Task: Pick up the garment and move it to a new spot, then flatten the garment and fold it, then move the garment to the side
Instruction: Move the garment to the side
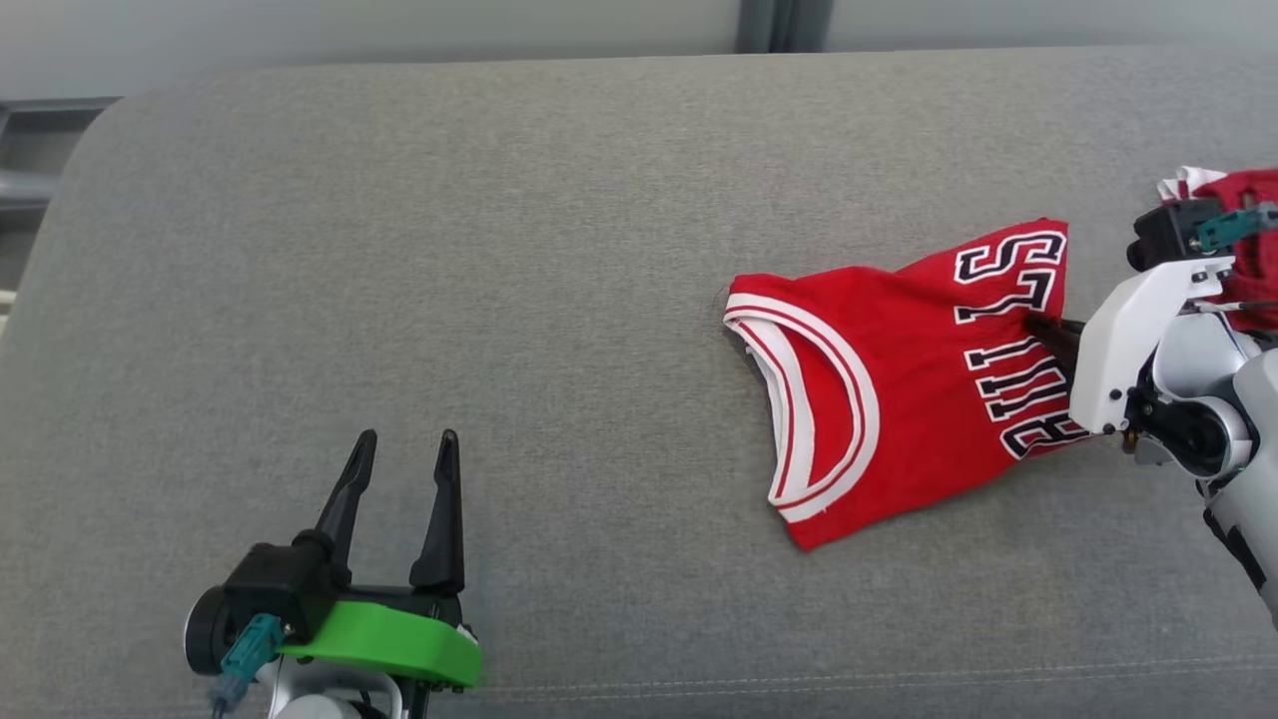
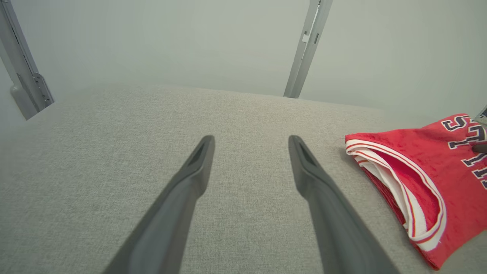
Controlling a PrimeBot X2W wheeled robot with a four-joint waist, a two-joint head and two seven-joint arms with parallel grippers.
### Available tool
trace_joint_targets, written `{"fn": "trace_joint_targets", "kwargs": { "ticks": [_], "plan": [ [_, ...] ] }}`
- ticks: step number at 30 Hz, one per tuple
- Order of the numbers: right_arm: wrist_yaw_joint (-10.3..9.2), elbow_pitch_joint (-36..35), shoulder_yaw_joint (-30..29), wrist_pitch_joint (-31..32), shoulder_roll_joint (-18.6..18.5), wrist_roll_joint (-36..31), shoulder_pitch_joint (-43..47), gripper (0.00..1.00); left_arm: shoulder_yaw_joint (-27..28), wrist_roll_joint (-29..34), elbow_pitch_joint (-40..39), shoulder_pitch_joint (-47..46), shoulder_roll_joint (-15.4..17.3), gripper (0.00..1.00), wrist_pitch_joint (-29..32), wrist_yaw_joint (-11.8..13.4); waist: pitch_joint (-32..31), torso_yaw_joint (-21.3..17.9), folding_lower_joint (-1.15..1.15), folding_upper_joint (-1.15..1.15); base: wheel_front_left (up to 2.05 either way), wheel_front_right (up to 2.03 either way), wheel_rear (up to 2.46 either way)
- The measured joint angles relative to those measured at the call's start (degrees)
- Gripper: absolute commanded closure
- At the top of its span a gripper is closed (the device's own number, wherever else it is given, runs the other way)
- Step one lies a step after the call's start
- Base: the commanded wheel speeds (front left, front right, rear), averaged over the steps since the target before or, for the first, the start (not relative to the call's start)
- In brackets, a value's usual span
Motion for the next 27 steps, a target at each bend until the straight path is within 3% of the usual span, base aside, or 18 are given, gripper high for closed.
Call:
{"fn": "trace_joint_targets", "kwargs": {
  "ticks": [18,27],
  "plan": [
    [-0.01,-2.63,-1.65,0.51,0.13,-0.82,-3.3,1.0,0.08,1.43,-1.78,-3.26,1.64,0.0,1.23,0.91,0.67,-15.53,0.0,0.0,0.0,0.0,0.0],
    [-0.01,-1.83,-2.57,-0.33,1.91,-1.63,-5.52,1.0,0.58,1.48,-2.48,-4.26,2.74,0.0,1.75,1.25,4.05,-18.72,0.0,0.0,0.0,0.0,0.0]
  ]
}}
